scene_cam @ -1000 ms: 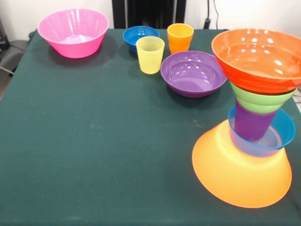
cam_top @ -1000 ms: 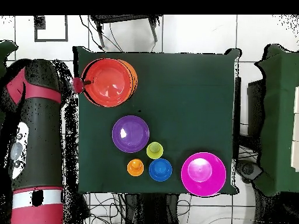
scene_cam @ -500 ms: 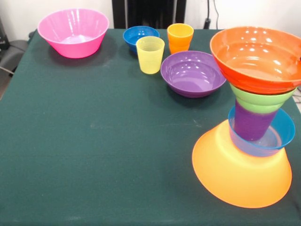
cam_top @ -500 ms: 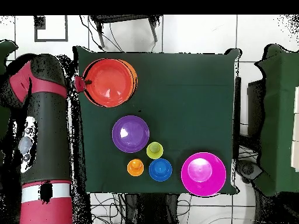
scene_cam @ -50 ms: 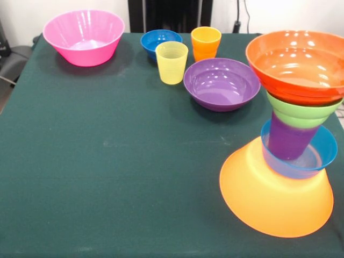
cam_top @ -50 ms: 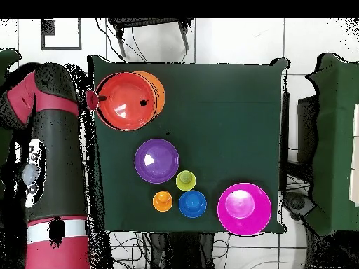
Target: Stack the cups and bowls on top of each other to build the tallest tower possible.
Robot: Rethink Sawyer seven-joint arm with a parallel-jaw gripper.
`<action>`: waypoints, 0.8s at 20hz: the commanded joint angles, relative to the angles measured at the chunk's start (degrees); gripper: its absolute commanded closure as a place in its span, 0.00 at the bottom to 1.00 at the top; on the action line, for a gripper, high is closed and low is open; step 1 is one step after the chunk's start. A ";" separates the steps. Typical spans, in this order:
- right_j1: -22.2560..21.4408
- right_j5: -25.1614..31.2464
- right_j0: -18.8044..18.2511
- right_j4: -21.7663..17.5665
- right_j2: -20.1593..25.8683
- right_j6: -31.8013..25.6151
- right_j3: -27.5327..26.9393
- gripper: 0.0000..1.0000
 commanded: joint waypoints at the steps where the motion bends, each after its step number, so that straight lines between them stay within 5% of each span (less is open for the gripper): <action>1: 0.52 4.47 -1.45 -2.15 8.11 -18.10 2.89 1.00; 16: 1.02 2.30 -1.35 -4.09 7.38 -17.93 2.62 1.00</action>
